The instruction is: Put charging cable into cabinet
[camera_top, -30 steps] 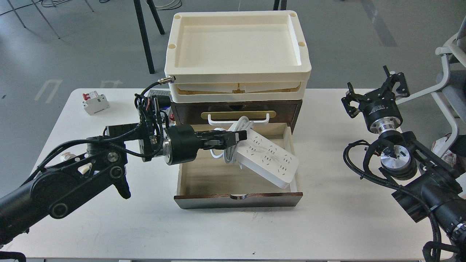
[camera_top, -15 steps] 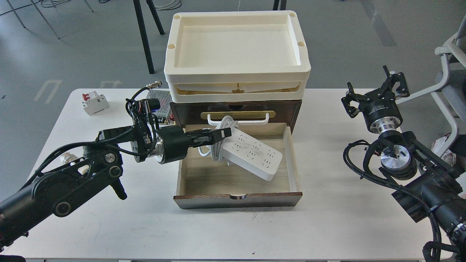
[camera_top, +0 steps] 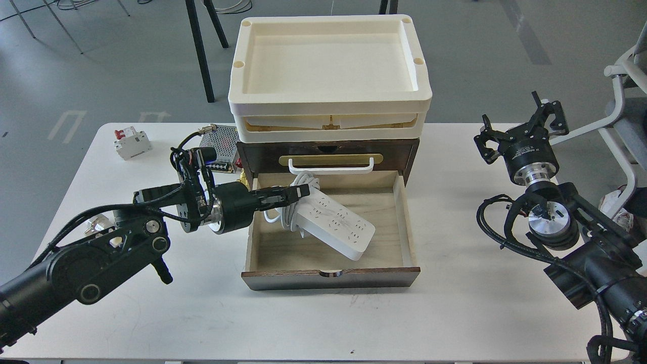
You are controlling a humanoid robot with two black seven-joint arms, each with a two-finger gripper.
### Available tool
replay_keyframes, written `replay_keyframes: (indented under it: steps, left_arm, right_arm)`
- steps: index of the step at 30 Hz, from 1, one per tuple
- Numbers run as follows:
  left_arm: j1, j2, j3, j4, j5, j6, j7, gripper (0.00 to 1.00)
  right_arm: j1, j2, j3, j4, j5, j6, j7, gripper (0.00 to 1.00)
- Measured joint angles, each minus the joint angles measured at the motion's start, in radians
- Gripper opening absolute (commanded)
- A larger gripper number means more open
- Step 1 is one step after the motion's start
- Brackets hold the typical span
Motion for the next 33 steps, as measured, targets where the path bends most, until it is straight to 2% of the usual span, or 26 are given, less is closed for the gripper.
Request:
replay_keyframes:
  steps: [7,13,15,16,20,23,29,33]
  left_arm:
    - [0.003,-0.004,0.013,-0.001,-0.001,0.003,0.001,0.3]
    - [0.004,0.0,0.013,-0.001,-0.001,0.002,0.01,0.66]
    - [0.004,-0.002,0.013,-0.001,-0.001,0.005,0.011,0.84]
    - [0.004,-0.002,0.013,-0.004,-0.002,0.006,0.008,0.9]
    - [0.007,0.003,-0.013,-0.027,-0.02,0.009,-0.019,0.93]
    - [0.009,0.006,-0.056,-0.043,-0.094,0.004,-0.065,0.95]
    - [0.01,0.017,-0.221,-0.067,-0.381,-0.006,-0.168,0.99]
    - [0.012,0.019,-0.342,-0.046,-0.6,-0.002,-0.196,1.0]
  right_arm:
    - [0.0,0.0,0.0,0.0,0.0,0.0,0.0,1.0]
    - [0.0,-0.001,0.0,0.0,0.0,0.0,0.0,1.0]
    - [0.0,-0.001,0.0,0.0,0.0,0.0,0.0,1.0]
    - [0.0,-0.001,0.0,0.0,0.0,0.0,0.0,1.0]
    - [0.001,0.0,0.0,0.0,0.0,0.0,0.0,1.0]
    - [0.001,0.0,0.0,0.001,0.0,0.0,0.0,1.0]
    - [-0.001,0.0,0.0,0.002,0.0,0.002,0.0,1.0]
    - [0.001,0.0,0.002,0.001,0.0,0.004,0.0,1.0]
